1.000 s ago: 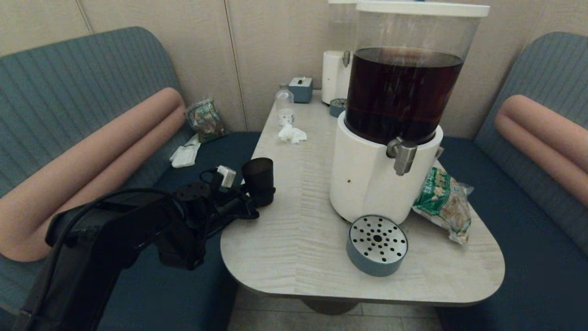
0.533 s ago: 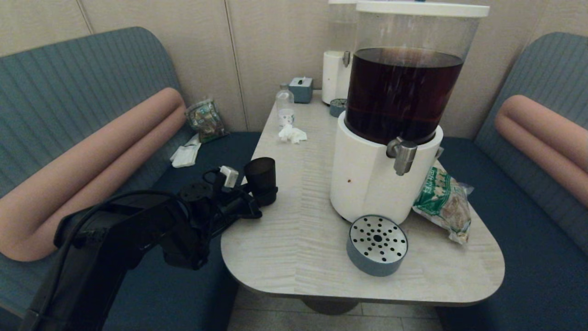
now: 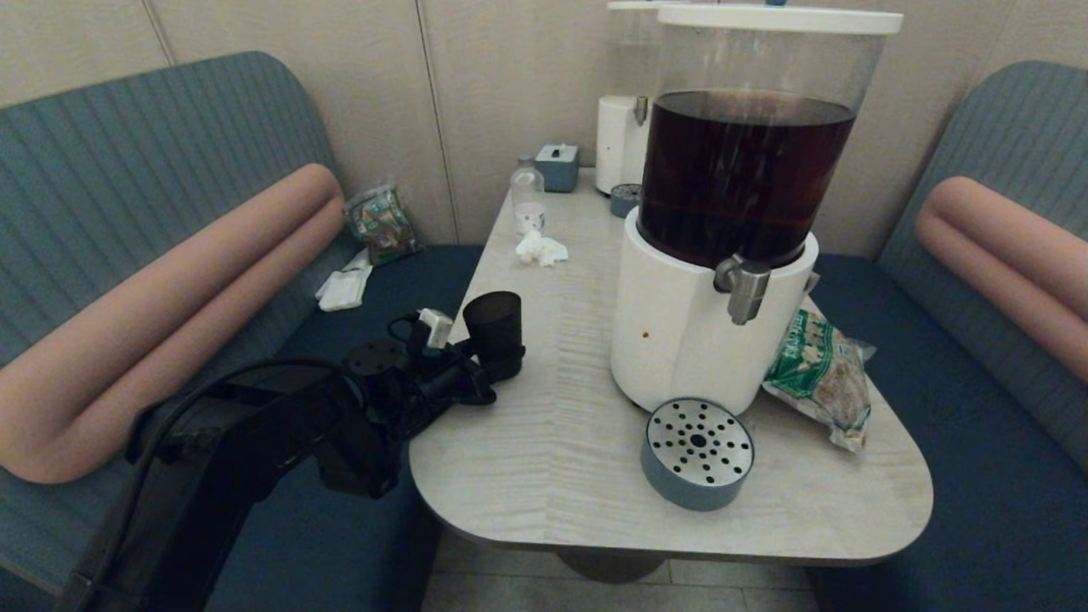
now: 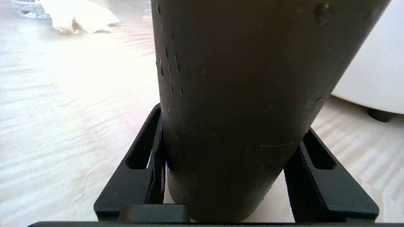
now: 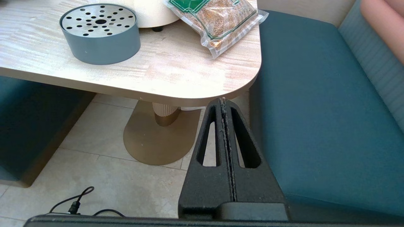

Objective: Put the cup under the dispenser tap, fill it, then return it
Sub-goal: Place the cup next to the water dispenser

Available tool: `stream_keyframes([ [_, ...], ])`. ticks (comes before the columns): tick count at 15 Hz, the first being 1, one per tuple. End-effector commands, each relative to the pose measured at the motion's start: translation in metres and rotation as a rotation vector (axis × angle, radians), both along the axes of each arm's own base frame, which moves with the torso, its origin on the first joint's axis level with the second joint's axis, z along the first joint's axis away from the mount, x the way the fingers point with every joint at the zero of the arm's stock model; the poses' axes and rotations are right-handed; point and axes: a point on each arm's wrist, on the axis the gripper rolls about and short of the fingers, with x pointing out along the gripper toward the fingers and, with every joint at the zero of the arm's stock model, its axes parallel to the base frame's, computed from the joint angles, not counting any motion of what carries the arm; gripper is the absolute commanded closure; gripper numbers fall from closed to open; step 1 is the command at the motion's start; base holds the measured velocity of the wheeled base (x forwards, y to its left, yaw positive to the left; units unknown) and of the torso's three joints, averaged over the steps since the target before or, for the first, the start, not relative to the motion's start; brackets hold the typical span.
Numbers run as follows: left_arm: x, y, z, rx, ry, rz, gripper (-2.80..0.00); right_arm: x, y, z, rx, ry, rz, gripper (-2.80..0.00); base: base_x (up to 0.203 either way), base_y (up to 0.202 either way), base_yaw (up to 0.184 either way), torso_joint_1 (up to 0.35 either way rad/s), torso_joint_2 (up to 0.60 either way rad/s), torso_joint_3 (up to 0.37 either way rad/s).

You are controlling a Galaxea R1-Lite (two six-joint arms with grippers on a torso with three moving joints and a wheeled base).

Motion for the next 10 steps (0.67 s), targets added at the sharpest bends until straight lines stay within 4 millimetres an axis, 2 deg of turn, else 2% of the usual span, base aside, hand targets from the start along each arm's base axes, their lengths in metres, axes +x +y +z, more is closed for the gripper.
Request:
stream_keyframes([
  [1,0.0012,-0.0028,-0.0102,0.002,0.012,-0.01,0.0,0.0001,0.0,0.0,-0.001,0.001,0.001,0.0,0.0,0.0,0.0,0.0,0.0,0.0],
  [6,0.0028,-0.0032,-0.0138,0.002,0.012,-0.008,0.0,0.0001,0.0,-0.0002,-0.001,0.002,0.001,0.0,0.0,0.0,0.0,0.0,0.0,0.0],
  [7,0.0028,-0.0032,-0.0138,0.002,0.012,-0.008,-2.8,0.0001,0.0,0.0,-0.001,0.001,0.001,0.0,0.0,0.0,0.0,0.0,0.0,0.0],
  [10,0.0025,-0.0031,-0.0085,0.0,0.002,-0.008,-2.8,0.0001,0.0,0.0,-0.001,0.001,0.001,0.0,0.0,0.0,0.0,0.0,0.0,0.0],
])
